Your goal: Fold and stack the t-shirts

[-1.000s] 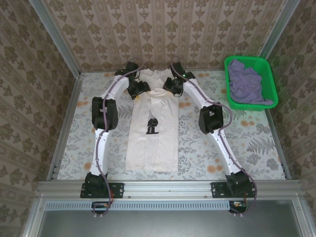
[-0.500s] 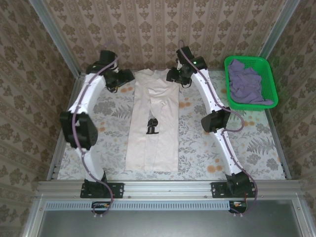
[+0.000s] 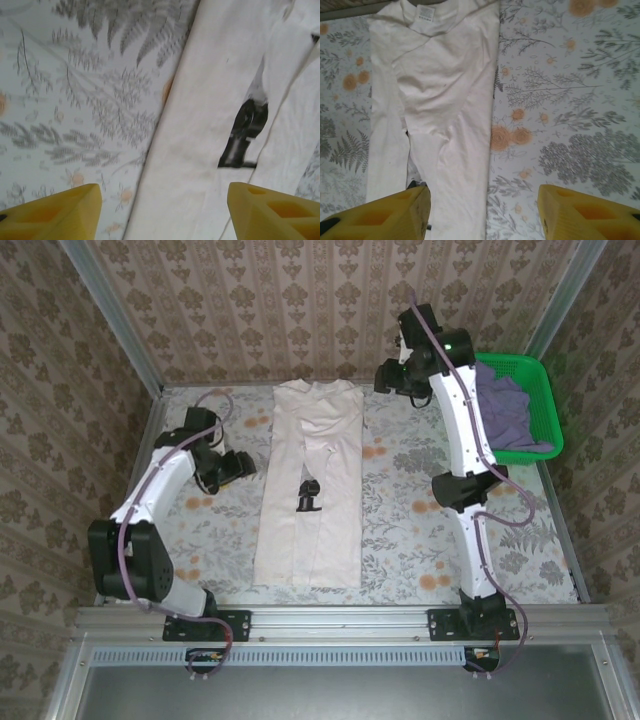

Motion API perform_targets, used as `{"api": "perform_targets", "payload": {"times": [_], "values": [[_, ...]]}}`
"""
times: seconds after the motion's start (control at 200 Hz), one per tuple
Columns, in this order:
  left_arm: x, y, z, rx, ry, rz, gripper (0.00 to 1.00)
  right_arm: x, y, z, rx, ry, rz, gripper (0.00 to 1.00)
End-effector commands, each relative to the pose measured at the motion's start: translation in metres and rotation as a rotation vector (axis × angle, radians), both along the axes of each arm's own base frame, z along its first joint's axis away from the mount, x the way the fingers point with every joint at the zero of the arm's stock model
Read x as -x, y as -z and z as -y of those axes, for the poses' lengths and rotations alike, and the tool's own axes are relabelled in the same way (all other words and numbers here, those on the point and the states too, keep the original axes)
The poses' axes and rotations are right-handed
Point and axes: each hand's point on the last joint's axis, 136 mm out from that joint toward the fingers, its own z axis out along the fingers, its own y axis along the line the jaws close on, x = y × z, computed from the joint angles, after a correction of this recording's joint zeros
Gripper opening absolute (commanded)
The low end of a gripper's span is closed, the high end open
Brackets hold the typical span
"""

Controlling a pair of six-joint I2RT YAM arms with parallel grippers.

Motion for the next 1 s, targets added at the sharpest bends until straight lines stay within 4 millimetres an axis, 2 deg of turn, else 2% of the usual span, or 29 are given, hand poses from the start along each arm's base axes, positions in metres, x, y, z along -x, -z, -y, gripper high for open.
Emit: {"api": "perform_targets", "payload": {"times": [0.0, 0.095, 0.17, 0.225, 0.28, 0.325, 0.405, 0.5, 0.595, 0.7, 0.76, 0.995], "values": [[0.028, 0.003, 0.006, 0.041, 0.040, -0.036, 0.67, 0.063, -0.006, 0.026, 0.095, 0.017, -0.153, 0.61], [0.048, 0.014, 0.009, 0.037, 0.068, -0.072, 0.65, 0.086, -0.010, 0.038, 0.138, 0.030, -0.193, 0.62], [0.064, 0.023, 0.013, 0.033, 0.101, -0.101, 0.64, 0.103, -0.016, 0.045, 0.106, 0.050, -0.142, 0.66], [0.076, 0.030, 0.017, 0.037, 0.125, -0.132, 0.63, 0.117, -0.001, 0.048, -0.057, 0.108, -0.108, 0.69], [0.088, 0.037, 0.022, 0.048, 0.144, -0.168, 0.60, 0.137, 0.027, 0.050, -0.270, 0.192, -0.105, 0.66], [0.099, 0.042, 0.026, 0.055, 0.159, -0.201, 0.57, 0.155, 0.042, 0.043, -0.396, 0.212, -0.071, 0.62], [0.115, 0.048, 0.030, 0.057, 0.189, -0.250, 0.54, 0.189, 0.091, 0.019, -0.525, 0.227, -0.126, 0.56], [0.135, 0.054, 0.032, 0.045, 0.218, -0.309, 0.51, 0.236, 0.149, -0.005, -0.521, 0.246, -0.242, 0.50], [0.149, 0.055, 0.031, 0.012, 0.238, -0.353, 0.48, 0.271, 0.190, -0.033, -0.492, 0.212, -0.321, 0.49], [0.162, 0.059, 0.020, -0.074, 0.221, -0.402, 0.47, 0.287, 0.213, -0.050, -0.453, 0.185, -0.341, 0.48], [0.168, 0.062, 0.018, -0.087, 0.199, -0.422, 0.47, 0.292, 0.220, -0.063, -0.451, 0.150, -0.335, 0.48], [0.175, 0.070, 0.017, -0.075, 0.100, -0.422, 0.49, 0.312, 0.247, -0.102, -0.363, 0.071, -0.390, 0.47]]}}
